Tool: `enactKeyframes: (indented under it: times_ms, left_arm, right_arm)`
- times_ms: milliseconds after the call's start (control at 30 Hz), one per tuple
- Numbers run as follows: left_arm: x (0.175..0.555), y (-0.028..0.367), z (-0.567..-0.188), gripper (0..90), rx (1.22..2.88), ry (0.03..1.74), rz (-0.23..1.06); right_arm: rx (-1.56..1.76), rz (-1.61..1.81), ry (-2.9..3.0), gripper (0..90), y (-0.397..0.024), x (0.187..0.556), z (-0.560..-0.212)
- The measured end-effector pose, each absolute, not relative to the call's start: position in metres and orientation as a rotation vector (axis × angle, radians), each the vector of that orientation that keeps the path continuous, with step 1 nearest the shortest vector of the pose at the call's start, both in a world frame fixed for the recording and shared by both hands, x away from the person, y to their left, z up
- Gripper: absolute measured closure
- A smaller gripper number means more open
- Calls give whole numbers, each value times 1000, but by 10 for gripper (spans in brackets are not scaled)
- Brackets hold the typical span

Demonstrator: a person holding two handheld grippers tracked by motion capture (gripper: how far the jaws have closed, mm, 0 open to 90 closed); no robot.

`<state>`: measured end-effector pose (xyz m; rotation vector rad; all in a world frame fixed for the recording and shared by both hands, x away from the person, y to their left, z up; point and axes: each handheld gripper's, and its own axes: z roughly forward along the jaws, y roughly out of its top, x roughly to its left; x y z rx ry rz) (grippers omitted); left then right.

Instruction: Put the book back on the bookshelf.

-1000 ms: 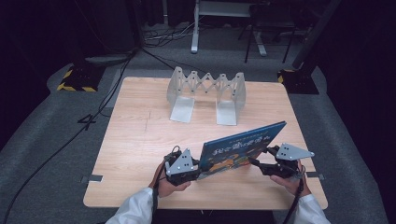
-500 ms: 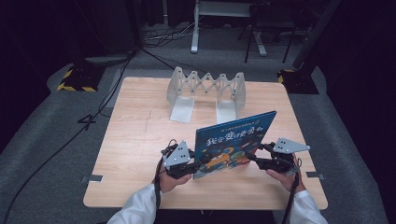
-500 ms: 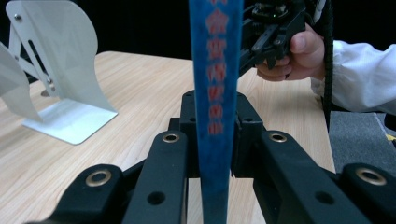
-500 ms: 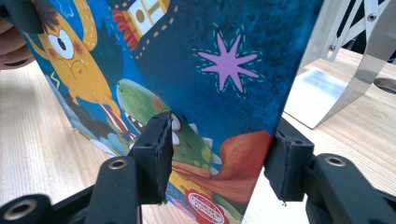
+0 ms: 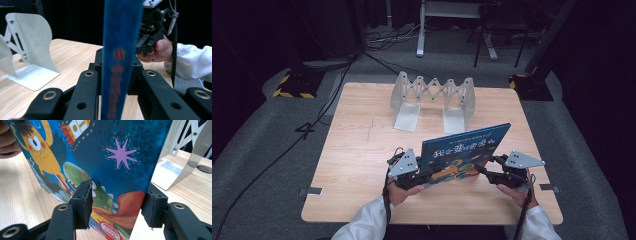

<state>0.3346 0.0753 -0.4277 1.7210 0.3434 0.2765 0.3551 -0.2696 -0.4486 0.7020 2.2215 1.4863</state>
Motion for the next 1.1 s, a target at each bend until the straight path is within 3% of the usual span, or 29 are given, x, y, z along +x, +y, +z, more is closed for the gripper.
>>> enactKeyframes:
  times_ms: [167, 333, 567, 1100]
  left_arm:
    - [334, 71, -427, 750, 1742, 333, 288]
    - [334, 72, -426, 803, 1753, 292, 286]
    - [332, 72, -424, 828, 1770, 290, 298]
    - [334, 86, -410, 830, 1814, 357, 482]
  right_arm:
    - [700, 1494, 2225, 480, -270, 355, -449]
    - [695, 1490, 2227, 461, -269, 355, -450]
    - [713, 1342, 2312, 351, -266, 355, -466]
    - [869, 1211, 2366, 334, -301, 343, -492]
